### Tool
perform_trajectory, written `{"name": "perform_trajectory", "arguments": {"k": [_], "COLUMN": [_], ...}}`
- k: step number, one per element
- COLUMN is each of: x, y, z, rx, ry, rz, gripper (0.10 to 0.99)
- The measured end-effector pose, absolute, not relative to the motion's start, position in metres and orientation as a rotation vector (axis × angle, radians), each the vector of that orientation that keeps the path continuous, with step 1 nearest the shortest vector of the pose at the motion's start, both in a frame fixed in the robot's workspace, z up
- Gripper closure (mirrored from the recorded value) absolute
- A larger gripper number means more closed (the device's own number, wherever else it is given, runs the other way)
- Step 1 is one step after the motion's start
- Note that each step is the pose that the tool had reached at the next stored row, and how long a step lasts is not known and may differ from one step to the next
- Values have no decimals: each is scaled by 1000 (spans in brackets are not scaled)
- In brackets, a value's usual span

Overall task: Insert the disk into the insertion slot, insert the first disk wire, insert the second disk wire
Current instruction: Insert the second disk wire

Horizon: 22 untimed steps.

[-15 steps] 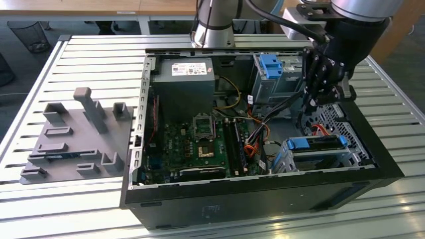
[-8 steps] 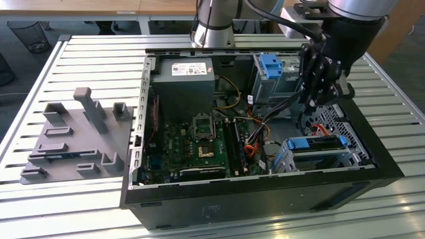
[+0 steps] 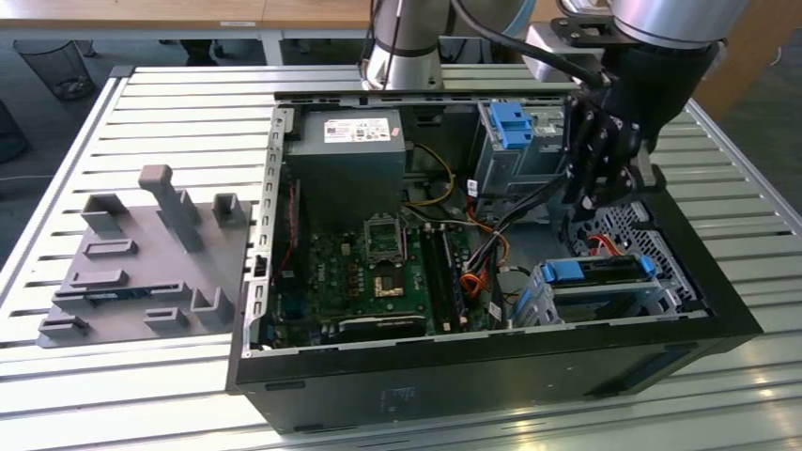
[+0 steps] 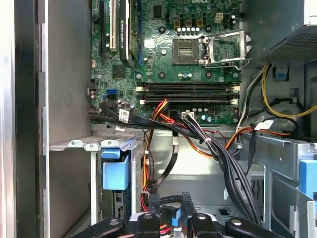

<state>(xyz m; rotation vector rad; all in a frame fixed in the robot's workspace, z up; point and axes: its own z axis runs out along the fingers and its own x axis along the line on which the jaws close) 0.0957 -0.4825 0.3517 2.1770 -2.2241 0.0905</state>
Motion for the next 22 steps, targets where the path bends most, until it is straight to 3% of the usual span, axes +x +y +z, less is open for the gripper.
{"name": "perform_trajectory", "arguments": {"k": [5,9,22], "x": [96,97,102], "y": [-482,-481,-482], "z": [350,349,349], "rx": [2168,2162,2182], "ry": [-2218,-2213,-2237], "rz": [106,118,69], "gripper": [796,941,941]}}
